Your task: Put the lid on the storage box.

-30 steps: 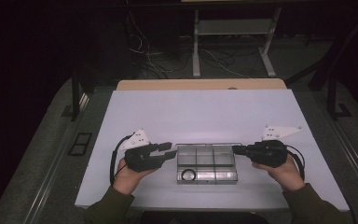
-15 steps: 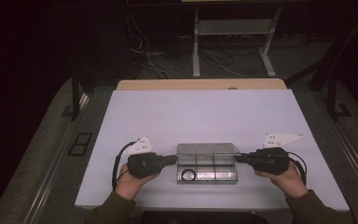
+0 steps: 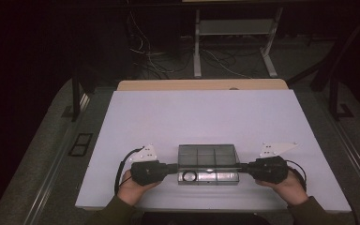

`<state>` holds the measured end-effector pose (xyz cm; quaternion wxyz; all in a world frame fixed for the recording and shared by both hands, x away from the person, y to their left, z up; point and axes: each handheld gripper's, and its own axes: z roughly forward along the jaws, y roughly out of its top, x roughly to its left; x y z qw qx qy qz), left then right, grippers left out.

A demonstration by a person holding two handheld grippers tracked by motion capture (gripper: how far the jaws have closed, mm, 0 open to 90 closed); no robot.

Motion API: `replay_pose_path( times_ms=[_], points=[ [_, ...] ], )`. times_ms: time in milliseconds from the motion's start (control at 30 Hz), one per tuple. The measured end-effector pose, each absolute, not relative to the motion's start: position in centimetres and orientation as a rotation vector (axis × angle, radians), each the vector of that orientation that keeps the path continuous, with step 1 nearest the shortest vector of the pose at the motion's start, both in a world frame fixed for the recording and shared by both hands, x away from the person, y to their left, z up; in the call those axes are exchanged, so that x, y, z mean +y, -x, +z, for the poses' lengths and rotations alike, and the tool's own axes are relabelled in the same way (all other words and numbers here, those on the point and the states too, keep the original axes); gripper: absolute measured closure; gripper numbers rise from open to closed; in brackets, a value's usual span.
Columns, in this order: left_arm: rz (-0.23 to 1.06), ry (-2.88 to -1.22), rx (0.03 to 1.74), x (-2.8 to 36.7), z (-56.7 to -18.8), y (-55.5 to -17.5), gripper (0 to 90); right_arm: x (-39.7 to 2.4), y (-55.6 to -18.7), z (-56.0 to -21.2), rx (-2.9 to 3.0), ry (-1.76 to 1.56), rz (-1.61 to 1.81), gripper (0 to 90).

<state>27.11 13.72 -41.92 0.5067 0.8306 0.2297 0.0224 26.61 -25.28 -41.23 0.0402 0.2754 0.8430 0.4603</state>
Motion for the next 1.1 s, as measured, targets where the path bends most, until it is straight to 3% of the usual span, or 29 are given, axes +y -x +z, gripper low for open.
replay_pose_path(
  times_ms=[767, 1100],
  points=[
    [0.102, -2.135, 0.554, 13.4, -42.8, -27.3, 86.6, -25.5, -26.9, -42.4, 2.616, -0.881, 1.251, 88.8],
    [0.138, -2.123, 0.610, 14.7, -43.0, -28.0, 78.9, -26.5, -27.4, -42.7, 2.584, -0.951, 1.213, 88.2]
  ],
)
